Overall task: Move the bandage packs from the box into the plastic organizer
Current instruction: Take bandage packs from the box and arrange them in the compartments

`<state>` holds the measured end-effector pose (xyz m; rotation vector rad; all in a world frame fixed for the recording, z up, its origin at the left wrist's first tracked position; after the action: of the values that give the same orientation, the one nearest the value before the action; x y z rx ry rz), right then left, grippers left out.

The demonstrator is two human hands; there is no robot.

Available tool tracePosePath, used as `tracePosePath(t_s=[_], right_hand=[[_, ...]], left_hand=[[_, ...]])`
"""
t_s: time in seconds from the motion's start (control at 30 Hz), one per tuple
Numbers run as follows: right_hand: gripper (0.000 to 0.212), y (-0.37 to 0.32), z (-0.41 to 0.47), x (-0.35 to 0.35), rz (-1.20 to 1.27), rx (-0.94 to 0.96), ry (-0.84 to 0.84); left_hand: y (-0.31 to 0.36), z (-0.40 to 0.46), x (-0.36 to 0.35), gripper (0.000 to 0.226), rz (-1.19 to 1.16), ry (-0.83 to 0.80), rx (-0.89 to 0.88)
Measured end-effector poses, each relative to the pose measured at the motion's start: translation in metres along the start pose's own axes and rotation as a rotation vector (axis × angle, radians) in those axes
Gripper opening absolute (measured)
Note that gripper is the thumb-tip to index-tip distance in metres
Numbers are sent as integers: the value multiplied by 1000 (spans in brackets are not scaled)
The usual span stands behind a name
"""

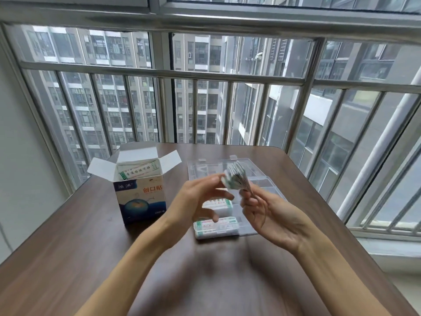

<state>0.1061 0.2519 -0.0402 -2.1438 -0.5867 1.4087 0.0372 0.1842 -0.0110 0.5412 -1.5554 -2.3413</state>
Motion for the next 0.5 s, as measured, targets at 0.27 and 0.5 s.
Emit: tracePosePath(t_s=[0.27,0.5], right_hand=[[18,-80,-37,9,-980,506,469],[17,-79,-40,37,-1268,350,449]], left_hand=[[11,41,-18,21,534,-82,-39],[-21,52,-29,13,636,-172,-13]])
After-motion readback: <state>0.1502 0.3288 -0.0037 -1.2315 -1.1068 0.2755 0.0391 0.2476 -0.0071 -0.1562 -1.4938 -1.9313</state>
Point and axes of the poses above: each hand's wrist, its own z-axis towards the middle knuckle, its own x-axis out of the back of the hand, y = z × x, the point moved 10 cm from there along z, towards the middle knuckle, and after that the axes turned 13 degrees about -x, right-handed, at the moved point
